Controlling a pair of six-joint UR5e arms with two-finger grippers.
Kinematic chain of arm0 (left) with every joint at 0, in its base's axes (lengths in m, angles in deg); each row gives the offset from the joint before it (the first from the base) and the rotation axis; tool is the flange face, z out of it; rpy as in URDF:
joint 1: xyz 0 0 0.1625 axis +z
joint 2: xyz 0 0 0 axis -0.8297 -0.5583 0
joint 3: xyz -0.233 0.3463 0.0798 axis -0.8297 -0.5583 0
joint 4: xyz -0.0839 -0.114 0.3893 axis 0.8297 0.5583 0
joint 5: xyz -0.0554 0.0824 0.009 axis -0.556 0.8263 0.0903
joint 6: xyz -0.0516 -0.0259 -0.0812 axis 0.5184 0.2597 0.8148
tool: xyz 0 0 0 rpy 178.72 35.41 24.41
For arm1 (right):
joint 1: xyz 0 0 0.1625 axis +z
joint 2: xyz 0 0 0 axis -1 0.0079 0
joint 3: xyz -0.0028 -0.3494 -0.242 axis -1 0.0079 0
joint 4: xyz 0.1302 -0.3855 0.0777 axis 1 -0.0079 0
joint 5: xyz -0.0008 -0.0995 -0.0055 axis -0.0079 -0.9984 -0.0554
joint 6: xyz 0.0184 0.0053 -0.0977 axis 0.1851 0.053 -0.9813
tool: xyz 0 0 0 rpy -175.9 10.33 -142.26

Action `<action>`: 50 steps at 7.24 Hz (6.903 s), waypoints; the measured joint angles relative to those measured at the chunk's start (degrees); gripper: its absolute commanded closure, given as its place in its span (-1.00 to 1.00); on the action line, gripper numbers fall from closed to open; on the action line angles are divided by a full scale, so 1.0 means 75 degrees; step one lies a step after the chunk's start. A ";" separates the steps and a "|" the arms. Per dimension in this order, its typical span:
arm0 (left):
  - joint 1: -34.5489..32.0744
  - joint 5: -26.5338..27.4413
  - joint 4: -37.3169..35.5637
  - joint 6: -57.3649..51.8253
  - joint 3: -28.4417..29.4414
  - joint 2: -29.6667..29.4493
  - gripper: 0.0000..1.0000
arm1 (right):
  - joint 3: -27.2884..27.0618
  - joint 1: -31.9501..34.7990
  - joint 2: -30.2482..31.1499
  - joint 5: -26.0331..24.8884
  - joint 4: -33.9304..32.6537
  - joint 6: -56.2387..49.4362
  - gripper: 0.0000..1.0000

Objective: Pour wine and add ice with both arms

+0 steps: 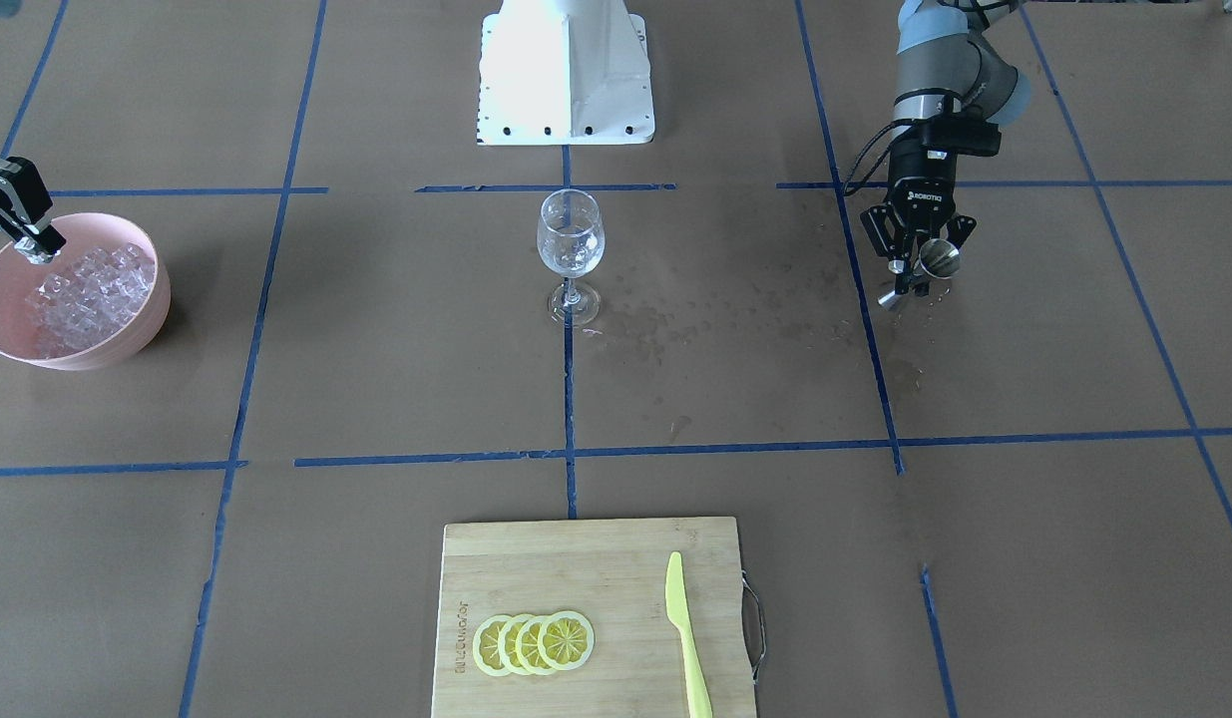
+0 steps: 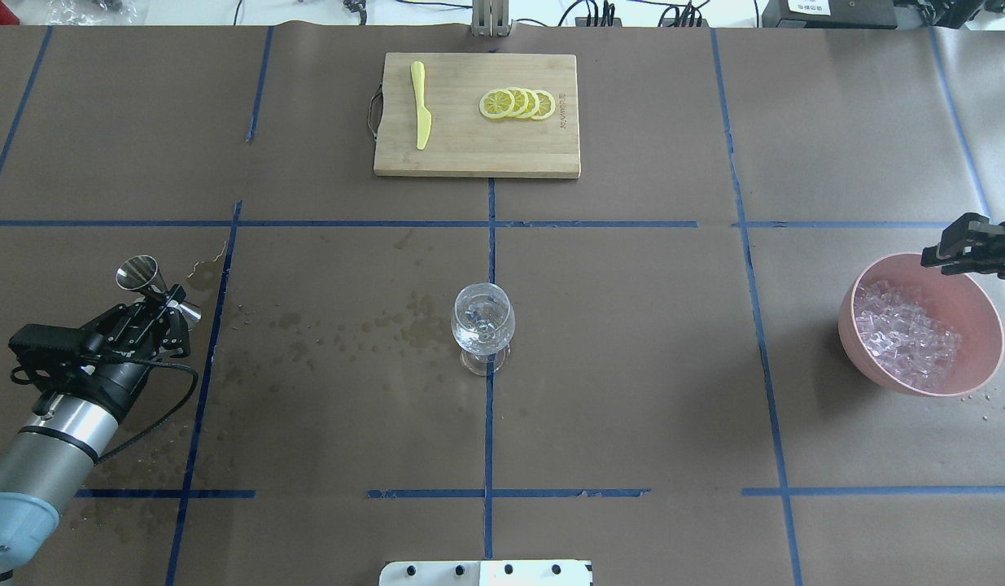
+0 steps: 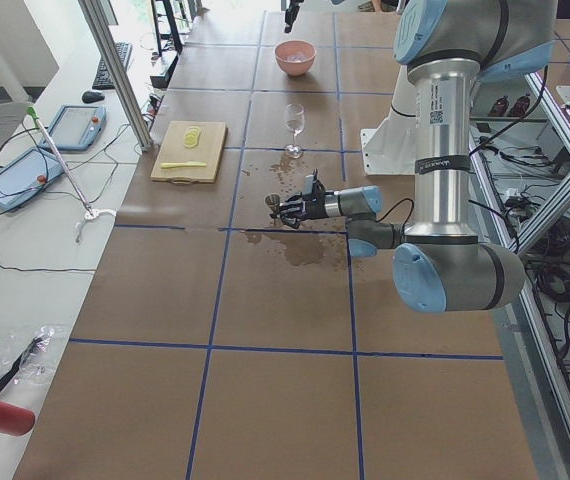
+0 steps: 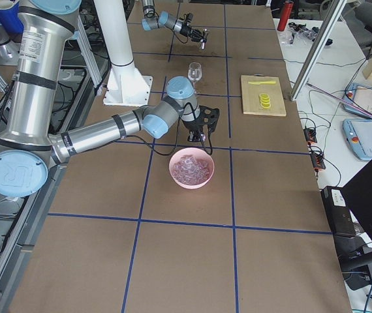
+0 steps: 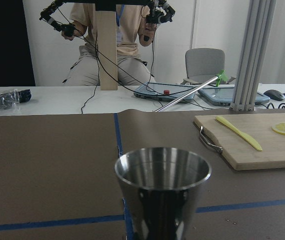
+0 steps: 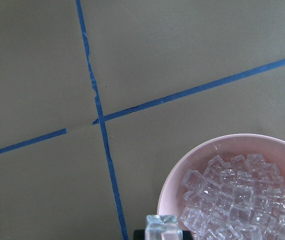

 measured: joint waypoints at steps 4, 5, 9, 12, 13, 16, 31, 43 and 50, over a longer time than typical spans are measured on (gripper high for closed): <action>0.0215 0.0237 -0.0008 0.0222 0.0351 -0.0020 0.50 | -0.0096 0.0001 -0.0026 0.0062 0.0766 0.0098 1.00; 0.0232 0.0241 -0.0011 0.0278 0.0419 -0.0037 0.47 | -0.0097 0.0002 -0.0050 0.0058 0.0872 0.0106 1.00; 0.0287 0.0232 -0.0015 0.0446 0.0559 -0.0089 0.47 | -0.0106 0.0002 -0.0144 0.0054 0.0968 0.0109 1.00; 0.0353 0.0231 -0.0023 0.0525 0.0662 -0.0141 0.40 | -0.0113 0.0002 -0.0140 0.0054 0.0973 0.0110 1.00; 0.0367 0.0232 -0.0024 0.0528 0.0680 -0.0157 0.32 | -0.0114 0.0002 -0.0139 0.0054 0.0977 0.0110 1.00; 0.0375 0.0232 -0.0013 0.0527 0.0700 -0.0160 0.16 | -0.0119 0.0002 -0.0138 0.0054 0.0979 0.0110 1.00; 0.0331 -0.3751 -0.1373 0.0446 -0.1954 0.1836 -1.00 | -0.0435 -0.0274 -0.1462 0.0375 0.0936 0.1086 1.00; -0.2359 -0.9371 -0.4182 -0.1320 -0.4158 0.2077 -1.00 | 0.0872 -0.4111 -0.5693 -0.2537 -0.0943 0.2277 1.00; -0.3154 -1.0631 -0.5054 -0.1644 -0.4671 0.1733 -1.00 | 0.1063 -0.4774 -0.5862 -0.3127 -0.1162 0.2280 -0.86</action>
